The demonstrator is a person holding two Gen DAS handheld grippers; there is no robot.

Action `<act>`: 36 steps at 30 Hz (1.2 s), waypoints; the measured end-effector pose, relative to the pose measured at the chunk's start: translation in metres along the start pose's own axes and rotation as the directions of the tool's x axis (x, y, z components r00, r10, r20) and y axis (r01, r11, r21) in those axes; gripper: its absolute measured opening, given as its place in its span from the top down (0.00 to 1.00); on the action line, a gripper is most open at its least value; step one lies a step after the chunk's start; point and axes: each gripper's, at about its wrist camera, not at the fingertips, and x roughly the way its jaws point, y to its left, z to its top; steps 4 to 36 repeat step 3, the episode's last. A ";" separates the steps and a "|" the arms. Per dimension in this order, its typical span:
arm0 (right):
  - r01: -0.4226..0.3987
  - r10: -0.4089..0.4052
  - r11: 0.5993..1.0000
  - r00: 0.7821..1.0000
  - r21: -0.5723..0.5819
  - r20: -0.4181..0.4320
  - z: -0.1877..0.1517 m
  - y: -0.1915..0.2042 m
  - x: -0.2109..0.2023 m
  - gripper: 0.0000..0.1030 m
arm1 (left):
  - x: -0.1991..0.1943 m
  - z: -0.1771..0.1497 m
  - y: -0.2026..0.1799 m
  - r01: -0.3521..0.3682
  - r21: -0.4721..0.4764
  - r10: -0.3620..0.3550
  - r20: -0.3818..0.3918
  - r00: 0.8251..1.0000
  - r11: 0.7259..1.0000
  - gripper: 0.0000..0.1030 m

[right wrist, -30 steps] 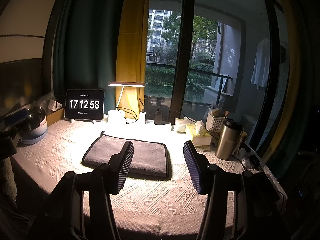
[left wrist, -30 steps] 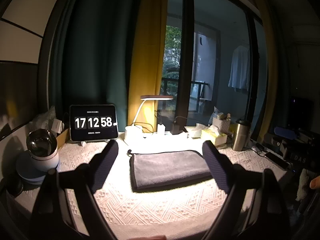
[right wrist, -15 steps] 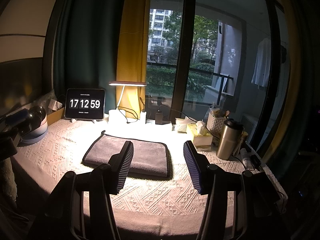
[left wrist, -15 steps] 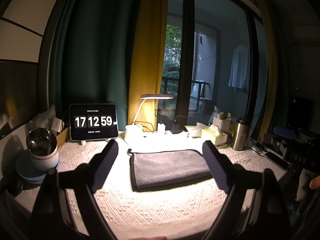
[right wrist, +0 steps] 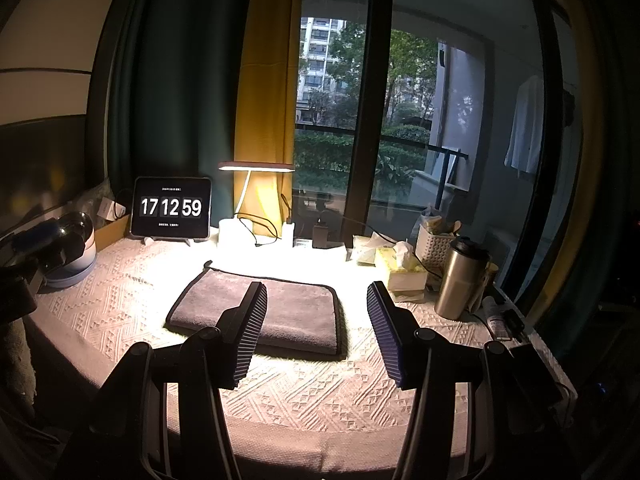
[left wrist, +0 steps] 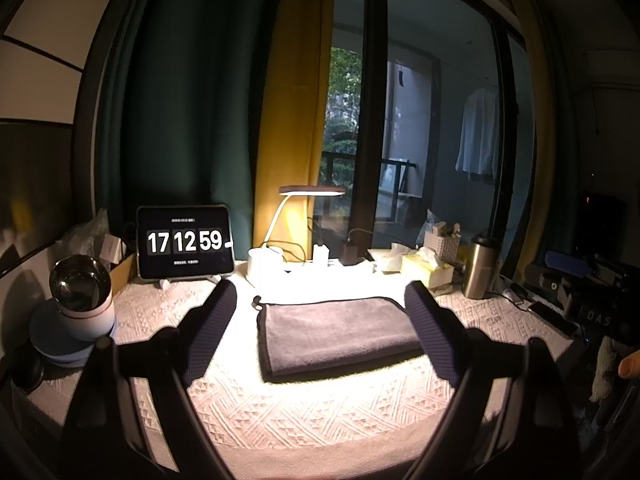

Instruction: Fold towel

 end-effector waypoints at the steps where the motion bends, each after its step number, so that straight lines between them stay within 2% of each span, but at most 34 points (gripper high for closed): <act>1: -0.002 0.002 1.000 1.000 0.001 0.001 0.000 0.000 0.001 0.47 | 0.000 -0.001 -0.001 -0.001 0.005 0.001 0.009 1.000 1.000 0.16; 36: -0.014 0.014 1.000 1.000 0.006 -0.008 -0.002 0.001 0.006 0.47 | 0.007 -0.003 -0.003 -0.004 0.017 0.004 -0.005 1.000 1.000 0.16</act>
